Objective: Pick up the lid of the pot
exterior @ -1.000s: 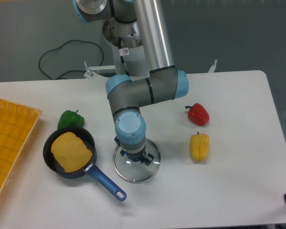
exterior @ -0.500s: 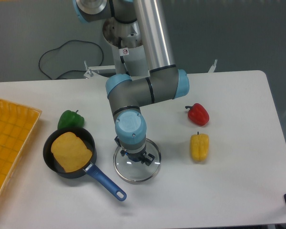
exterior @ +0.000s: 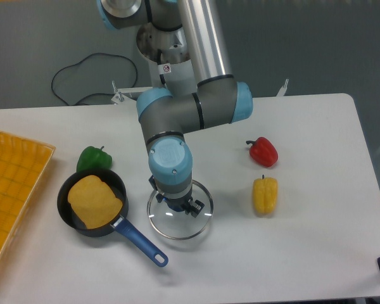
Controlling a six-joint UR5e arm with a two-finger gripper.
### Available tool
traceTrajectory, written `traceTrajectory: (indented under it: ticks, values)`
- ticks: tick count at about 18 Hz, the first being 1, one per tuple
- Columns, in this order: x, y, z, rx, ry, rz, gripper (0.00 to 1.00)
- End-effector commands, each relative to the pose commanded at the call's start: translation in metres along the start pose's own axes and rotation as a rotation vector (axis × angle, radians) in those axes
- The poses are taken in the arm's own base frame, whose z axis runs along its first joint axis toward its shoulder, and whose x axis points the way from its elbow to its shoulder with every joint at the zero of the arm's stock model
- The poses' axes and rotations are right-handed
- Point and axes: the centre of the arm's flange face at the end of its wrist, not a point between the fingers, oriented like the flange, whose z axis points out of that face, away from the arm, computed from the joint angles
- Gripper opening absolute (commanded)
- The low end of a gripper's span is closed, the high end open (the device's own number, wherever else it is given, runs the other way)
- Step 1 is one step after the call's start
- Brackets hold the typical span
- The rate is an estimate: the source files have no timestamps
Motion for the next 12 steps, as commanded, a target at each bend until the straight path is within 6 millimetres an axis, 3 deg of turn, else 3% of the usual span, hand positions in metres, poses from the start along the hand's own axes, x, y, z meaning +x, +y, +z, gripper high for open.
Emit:
traceTrajectory:
  ticks: [7, 12]
  values:
    - [0.030, -0.001, -0.036, 0.019, 0.009, 0.063, 0.21]
    - [0.034, -0.002, -0.037, 0.021, 0.012, 0.066, 0.21]
